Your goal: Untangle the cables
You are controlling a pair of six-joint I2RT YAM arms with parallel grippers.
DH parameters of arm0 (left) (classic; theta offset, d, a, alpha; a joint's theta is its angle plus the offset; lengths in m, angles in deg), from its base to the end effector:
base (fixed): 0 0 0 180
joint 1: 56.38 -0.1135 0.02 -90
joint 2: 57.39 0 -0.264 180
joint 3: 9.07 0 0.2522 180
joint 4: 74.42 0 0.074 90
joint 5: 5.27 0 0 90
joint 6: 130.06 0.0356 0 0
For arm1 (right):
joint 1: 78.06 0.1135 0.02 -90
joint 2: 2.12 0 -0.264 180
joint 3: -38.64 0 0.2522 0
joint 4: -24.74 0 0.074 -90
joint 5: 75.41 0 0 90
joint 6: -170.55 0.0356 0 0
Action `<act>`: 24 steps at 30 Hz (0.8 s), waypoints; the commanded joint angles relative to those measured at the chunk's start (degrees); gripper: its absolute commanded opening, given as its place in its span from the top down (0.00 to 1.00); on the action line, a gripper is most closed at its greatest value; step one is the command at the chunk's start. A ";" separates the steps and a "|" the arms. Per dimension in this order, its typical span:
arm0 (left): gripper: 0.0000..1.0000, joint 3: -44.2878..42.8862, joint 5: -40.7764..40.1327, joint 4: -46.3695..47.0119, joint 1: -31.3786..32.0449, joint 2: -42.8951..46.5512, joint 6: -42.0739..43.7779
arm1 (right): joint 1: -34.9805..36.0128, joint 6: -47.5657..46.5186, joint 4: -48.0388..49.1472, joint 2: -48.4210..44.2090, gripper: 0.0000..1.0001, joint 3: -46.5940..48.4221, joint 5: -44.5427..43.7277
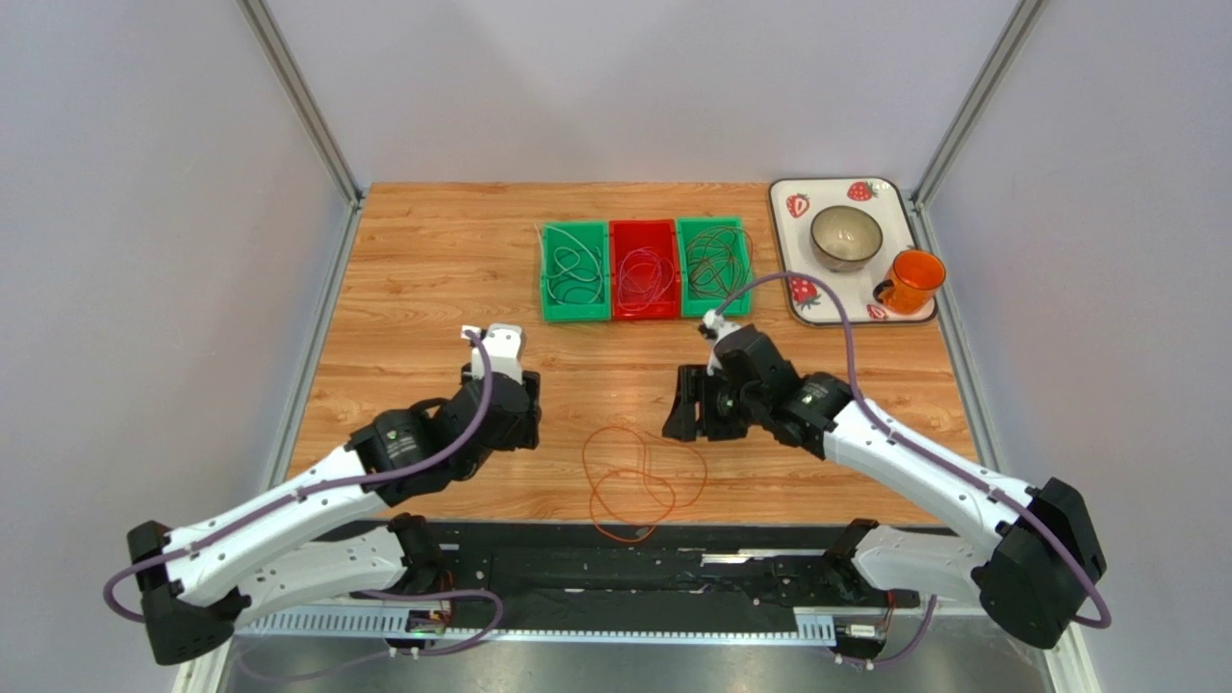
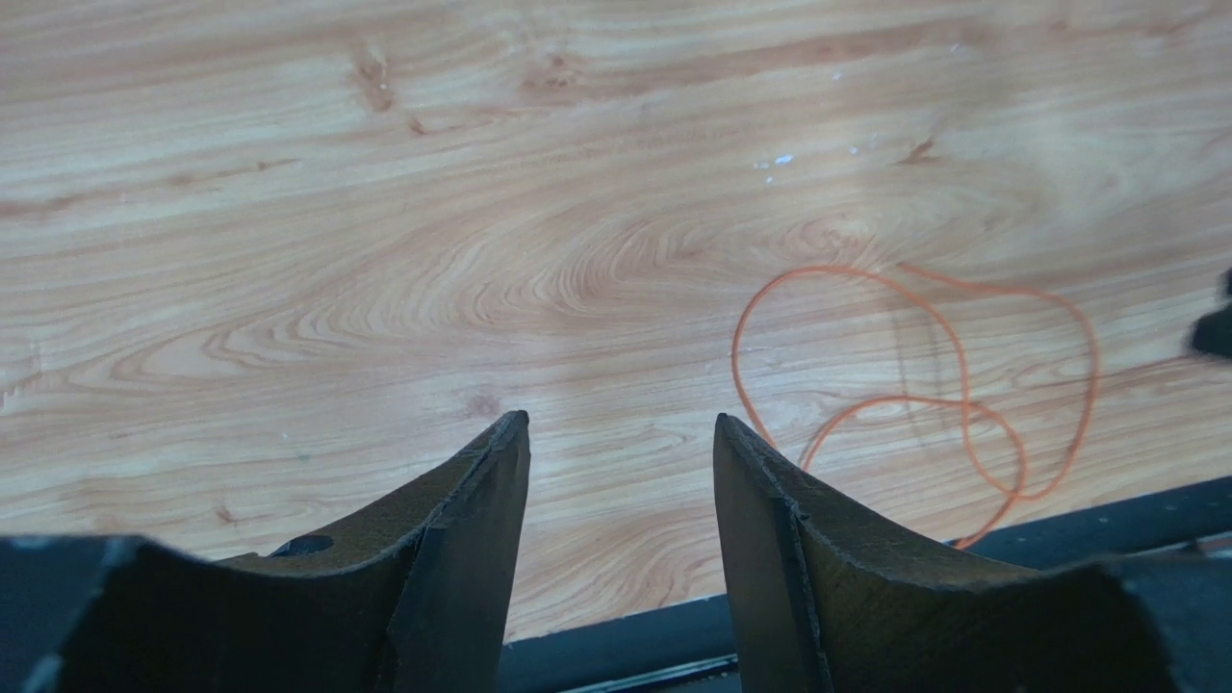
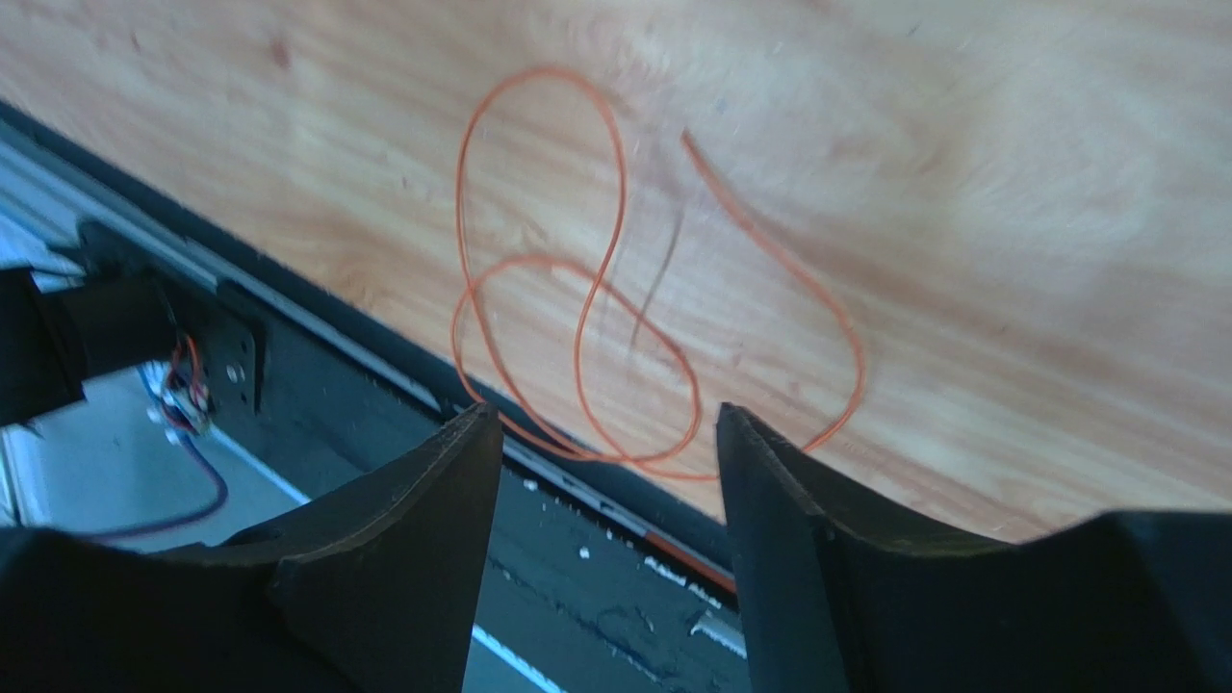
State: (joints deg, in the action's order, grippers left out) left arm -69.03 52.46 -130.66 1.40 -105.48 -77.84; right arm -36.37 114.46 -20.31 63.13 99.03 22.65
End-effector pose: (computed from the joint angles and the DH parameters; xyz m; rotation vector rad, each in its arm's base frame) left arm 0.1040 -0.1294 0.2890 0.1183 2.2123 -0.2576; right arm 0.1693 0.1574 0.2483 -0.2411 2.5681 0.7202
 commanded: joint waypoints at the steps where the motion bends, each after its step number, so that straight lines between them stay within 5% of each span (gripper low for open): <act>1: 0.42 -7.39 -0.69 -10.66 -0.21 4.15 -1.77 | 6.99 6.51 0.09 0.22 0.38 -1.36 -3.20; 7: 0.42 -16.64 -4.36 -21.93 -0.21 8.27 1.47 | 14.82 12.23 1.93 8.39 0.31 0.38 -7.17; 17: 0.42 -11.99 -5.61 -17.02 -0.21 22.95 7.11 | 18.77 15.92 3.95 19.99 0.31 5.66 -8.05; 24: 0.42 -11.11 -4.91 -15.88 -0.21 25.51 7.46 | 21.23 16.10 3.52 28.34 0.32 11.28 -8.05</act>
State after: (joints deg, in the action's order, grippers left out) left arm -80.87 47.74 -147.95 1.29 -80.56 -71.91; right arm -16.83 129.13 -18.27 87.96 106.22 15.69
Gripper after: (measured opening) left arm 0.582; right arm 0.684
